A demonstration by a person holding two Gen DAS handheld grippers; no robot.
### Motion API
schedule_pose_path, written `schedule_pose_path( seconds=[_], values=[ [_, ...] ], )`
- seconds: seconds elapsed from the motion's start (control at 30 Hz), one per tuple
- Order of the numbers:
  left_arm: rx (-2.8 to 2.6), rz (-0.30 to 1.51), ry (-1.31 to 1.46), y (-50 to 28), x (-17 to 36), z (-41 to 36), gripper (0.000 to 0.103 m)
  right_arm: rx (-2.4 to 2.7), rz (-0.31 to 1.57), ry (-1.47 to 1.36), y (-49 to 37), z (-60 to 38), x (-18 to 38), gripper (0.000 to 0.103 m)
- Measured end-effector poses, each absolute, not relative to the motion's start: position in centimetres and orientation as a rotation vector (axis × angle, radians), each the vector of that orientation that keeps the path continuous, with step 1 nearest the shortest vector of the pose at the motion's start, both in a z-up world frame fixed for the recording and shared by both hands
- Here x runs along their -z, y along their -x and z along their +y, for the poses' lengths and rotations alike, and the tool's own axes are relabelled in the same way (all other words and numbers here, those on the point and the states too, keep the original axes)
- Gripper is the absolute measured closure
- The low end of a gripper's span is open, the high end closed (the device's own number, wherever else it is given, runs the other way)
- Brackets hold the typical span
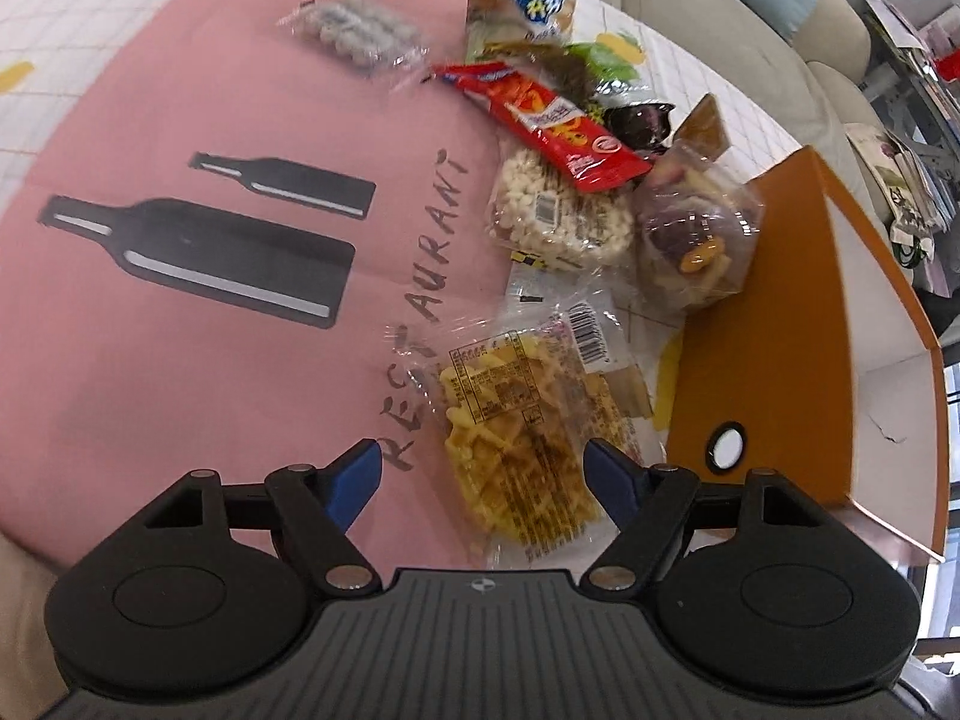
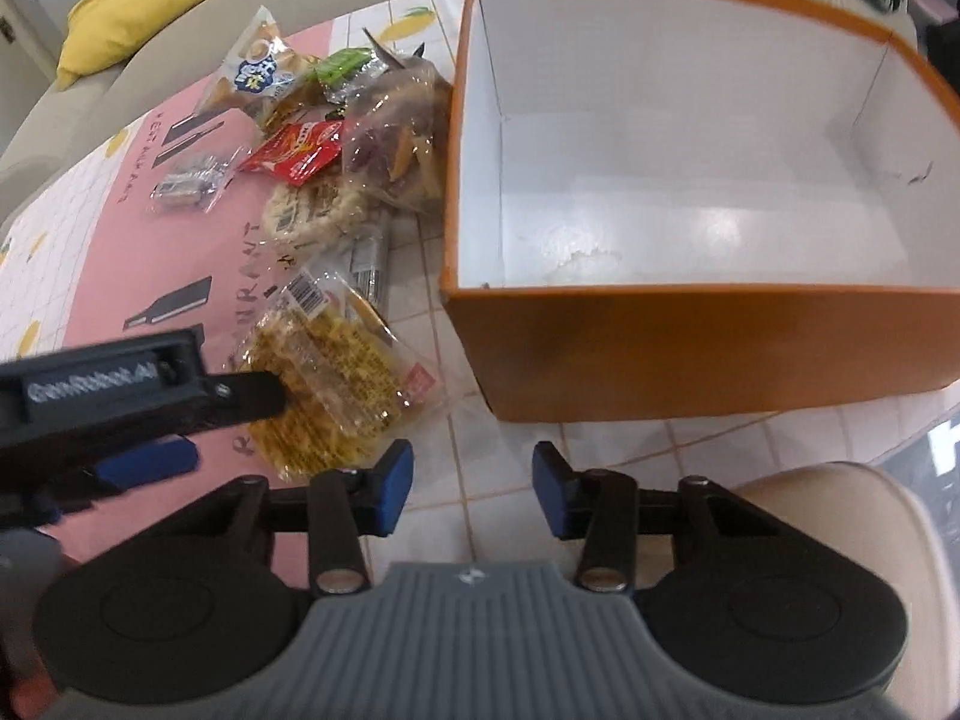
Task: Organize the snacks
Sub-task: 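Lower the left tool onto the clear bag of yellow crisps and close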
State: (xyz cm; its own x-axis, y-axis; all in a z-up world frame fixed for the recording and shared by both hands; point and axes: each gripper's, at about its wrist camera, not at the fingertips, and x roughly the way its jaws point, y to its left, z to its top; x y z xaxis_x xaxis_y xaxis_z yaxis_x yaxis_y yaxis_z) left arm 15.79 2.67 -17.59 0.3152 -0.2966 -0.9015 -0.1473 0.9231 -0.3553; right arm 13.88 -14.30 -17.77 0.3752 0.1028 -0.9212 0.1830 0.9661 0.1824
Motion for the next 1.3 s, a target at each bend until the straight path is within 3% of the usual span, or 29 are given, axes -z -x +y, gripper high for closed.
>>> schedule_pose_path(
  seconds=[0.37,0.43,0.57,0.63,0.73,0.9,1.3],
  values=[
    [0.184,1.186,0.323,-16.2,19.0,1.0,0.007,0.036,1.202,-0.349,-15.1,-14.6,19.8,0.067],
    [0.193,1.169,0.318,-16.2,18.9,0.9,0.021,0.031,1.202,-0.349,-15.3,-14.4,20.0,0.067],
    [0.206,1.155,0.317,-15.9,18.3,0.8,0.033,0.031,1.203,-0.347,-15.5,-14.2,20.1,0.067],
    [0.198,1.137,0.303,-15.5,17.6,0.9,0.053,0.023,1.200,-0.350,-15.4,-14.2,20.0,0.067],
    [0.201,1.115,0.314,-15.2,16.6,1.5,0.063,0.016,1.197,-0.341,-15.4,-13.9,19.5,0.067],
    [0.163,1.074,0.282,-14.9,15.0,2.7,0.070,-0.023,1.179,-0.315,-15.1,-13.0,18.0,0.067],
    [0.106,1.032,0.257,-15.8,11.6,6.8,0.075,-0.148,1.038,-0.018,-14.9,-7.8,12.4,0.065]
  ],
)
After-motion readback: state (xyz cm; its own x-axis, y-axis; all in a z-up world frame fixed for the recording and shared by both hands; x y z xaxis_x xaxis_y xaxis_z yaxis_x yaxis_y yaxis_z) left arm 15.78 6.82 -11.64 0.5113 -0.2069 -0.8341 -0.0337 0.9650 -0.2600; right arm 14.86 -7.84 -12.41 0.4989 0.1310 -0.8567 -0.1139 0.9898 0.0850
